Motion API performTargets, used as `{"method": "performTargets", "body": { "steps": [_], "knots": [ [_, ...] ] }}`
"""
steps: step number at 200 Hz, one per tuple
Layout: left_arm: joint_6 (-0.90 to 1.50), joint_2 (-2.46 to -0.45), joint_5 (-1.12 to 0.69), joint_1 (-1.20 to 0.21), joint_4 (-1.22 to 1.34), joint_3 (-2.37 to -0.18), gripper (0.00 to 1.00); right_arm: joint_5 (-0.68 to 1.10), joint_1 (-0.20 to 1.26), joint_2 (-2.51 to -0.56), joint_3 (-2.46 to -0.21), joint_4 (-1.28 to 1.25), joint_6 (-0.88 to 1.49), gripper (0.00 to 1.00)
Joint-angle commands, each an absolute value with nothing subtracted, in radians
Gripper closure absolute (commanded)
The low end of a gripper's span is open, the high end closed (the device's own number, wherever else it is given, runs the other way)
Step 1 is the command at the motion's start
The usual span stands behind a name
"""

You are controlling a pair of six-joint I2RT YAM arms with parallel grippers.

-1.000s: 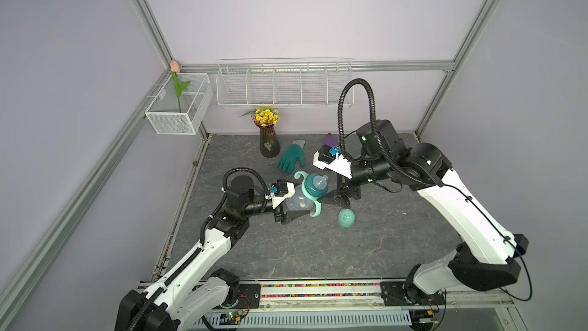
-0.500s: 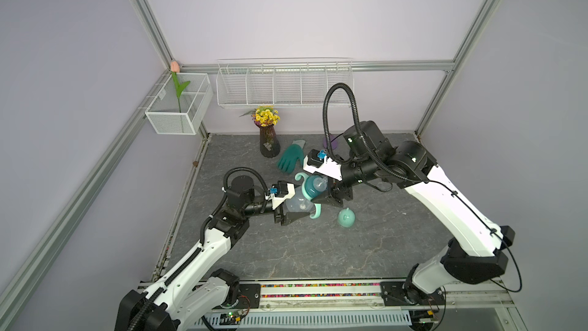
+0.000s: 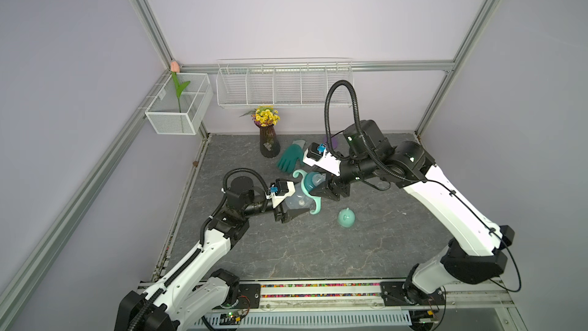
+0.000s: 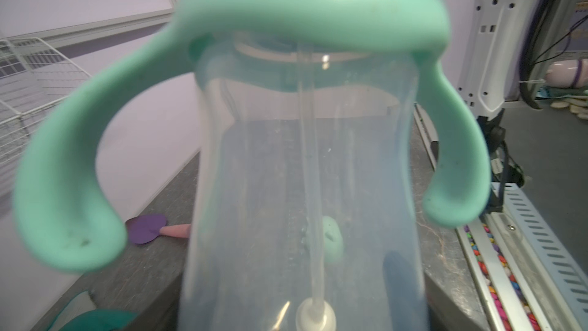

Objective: Assemble the baby bottles
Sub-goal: Screw the nipple onto the baby bottle.

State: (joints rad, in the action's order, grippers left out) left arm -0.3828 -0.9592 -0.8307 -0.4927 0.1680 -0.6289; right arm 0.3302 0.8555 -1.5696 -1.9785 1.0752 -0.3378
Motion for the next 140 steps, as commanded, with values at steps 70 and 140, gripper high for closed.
{"method": "performTargets", "body": {
  "steps": [70, 140],
  "knots": [
    [-0.388, -0.881, -0.244, -0.504, 0.384, -0.534, 1.0, 0.234, 0.836, -1.689, -1.94, 0.732, 0.322, 0.61],
    [-0.417, -0.867, -0.269, -0.532, 0.248, -0.561, 1.0, 0.268, 0.833, -1.616, -1.948, 0.733, 0.056, 0.05]
  ]
}}
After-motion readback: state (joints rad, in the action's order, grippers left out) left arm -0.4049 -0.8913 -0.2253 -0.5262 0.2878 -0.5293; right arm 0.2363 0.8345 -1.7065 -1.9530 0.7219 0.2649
